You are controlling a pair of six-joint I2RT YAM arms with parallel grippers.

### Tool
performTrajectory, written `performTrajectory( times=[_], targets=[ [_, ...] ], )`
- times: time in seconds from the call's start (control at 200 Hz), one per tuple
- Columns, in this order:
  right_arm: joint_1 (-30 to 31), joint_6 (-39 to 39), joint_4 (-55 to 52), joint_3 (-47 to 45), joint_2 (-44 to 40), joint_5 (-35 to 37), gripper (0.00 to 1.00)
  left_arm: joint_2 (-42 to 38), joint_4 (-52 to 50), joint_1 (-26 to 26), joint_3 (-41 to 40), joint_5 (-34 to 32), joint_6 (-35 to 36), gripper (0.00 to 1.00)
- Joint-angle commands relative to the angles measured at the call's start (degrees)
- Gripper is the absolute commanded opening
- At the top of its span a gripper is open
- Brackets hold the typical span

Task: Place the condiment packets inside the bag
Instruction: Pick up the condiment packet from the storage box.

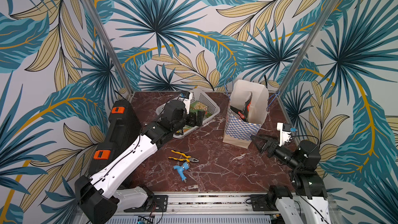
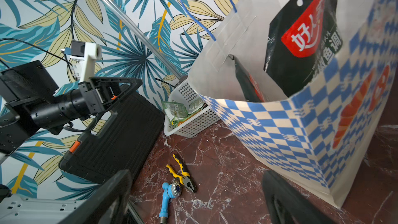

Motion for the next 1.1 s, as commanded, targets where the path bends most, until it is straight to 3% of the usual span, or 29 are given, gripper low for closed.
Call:
performTrajectory(
  times=[0.0, 0.16, 0.355, 0.561, 0.821, 1.096],
  targets=[
    [2.92, -2.25, 1.24, 1.22, 1.24, 2.33, 0.99, -2.75, -1.34, 2.93, -4.29, -7.99, -6.58, 1.0],
    [8.28, -4.06, 0.82, 1.43, 3.45, 6.03, 0.99, -2.98, -4.69, 7.7, -6.14, -11.62, -11.36, 1.0],
    [12.75, -5.53, -0.22, 1.68, 4.48, 9.52, 0.98, 3.11, -13.61, 13.86, -1.03, -13.36, -16.89, 1.0],
    [16.45, -6.6, -2.04, 2.14, 6.47, 12.63, 0.94, 9.74, -18.71, 18.19, 3.72, -15.22, -22.42, 0.89],
    [19.33, -7.46, -3.28, 2.44, 7.32, 14.69, 0.9, 19.52, -21.36, 21.7, 11.63, -12.85, -23.65, 0.62],
    [19.45, -7.57, -3.43, 1.55, 6.78, 15.4, 0.9, 25.6, -22.01, 23.43, 14.35, -11.71, -25.1, 0.61]
  ],
)
